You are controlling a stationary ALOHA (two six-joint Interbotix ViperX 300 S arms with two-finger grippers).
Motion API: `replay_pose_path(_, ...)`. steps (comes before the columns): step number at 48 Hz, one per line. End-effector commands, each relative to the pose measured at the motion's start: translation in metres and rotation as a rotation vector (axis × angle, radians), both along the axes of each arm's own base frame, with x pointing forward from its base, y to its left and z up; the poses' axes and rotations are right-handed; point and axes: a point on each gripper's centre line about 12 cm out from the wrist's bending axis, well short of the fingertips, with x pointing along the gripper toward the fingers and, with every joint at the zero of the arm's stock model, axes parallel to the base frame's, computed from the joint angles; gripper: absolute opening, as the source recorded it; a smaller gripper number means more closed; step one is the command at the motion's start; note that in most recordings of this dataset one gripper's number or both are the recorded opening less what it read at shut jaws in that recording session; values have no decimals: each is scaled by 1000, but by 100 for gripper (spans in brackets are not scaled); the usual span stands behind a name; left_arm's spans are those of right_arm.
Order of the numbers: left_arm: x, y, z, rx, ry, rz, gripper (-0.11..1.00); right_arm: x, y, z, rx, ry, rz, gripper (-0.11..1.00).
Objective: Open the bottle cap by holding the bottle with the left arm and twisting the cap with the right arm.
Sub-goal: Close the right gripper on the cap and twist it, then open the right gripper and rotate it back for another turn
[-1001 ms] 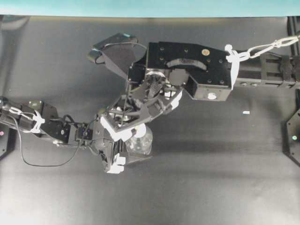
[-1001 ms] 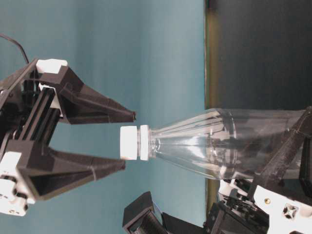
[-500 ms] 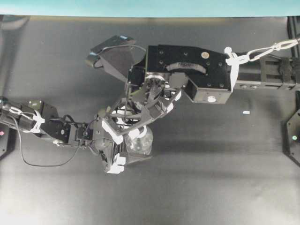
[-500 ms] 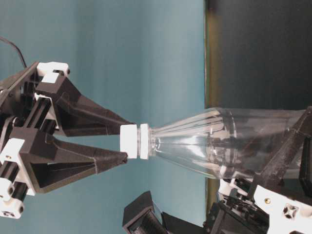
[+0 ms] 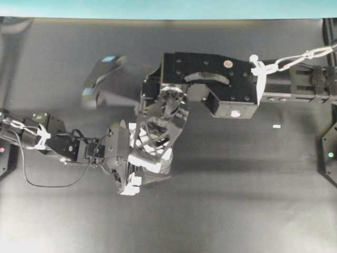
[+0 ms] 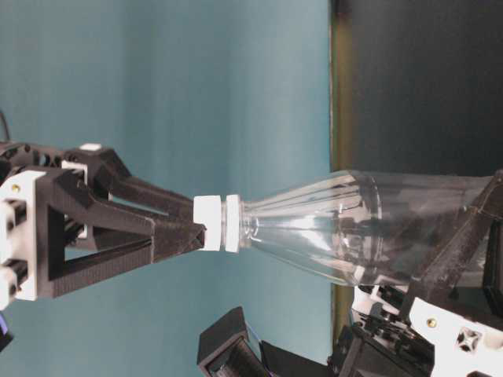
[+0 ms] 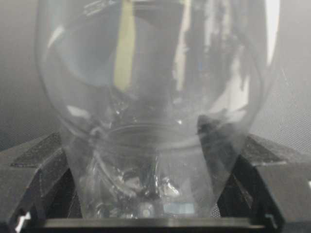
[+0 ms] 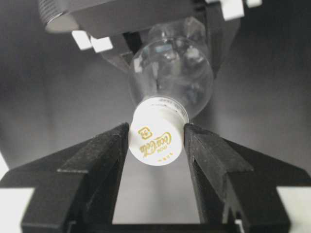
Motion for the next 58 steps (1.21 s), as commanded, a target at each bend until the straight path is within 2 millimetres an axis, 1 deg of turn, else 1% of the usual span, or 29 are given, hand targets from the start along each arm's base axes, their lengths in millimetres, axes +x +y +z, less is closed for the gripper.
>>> replay_pose_path(1,-1,-3,-1,-2,6,-8,81,1,8,5,-11,-32,111,39)
replay_pose_path(19,-4,-6,-3,-7,22,-14,81,2,9,4,-95,-126,621,39)
replay_pose_path(27,-2,-7,-2,-7,16,-17,81,3,7,4,-147,-148,761,39)
replay_pose_path(31,-2,-7,-1,-7,15,-17,81,3,5,4,-153,-151,782,39)
replay_pose_path(33,-2,-7,-1,-8,15,-16,81,2,1,4,-153,-149,775,39)
replay_pose_path(38,-2,-7,-1,-7,13,-17,81,2,-1,5,-153,-149,770,39)
replay_pose_path(46,-2,-7,-1,-7,15,-17,81,1,3,5,-151,-152,773,39)
replay_pose_path(54,-3,-7,-2,-8,18,-16,81,2,8,12,-167,-200,781,38)
replay_pose_path(58,-3,-7,-2,-8,18,-16,81,1,8,12,-168,-201,784,38)
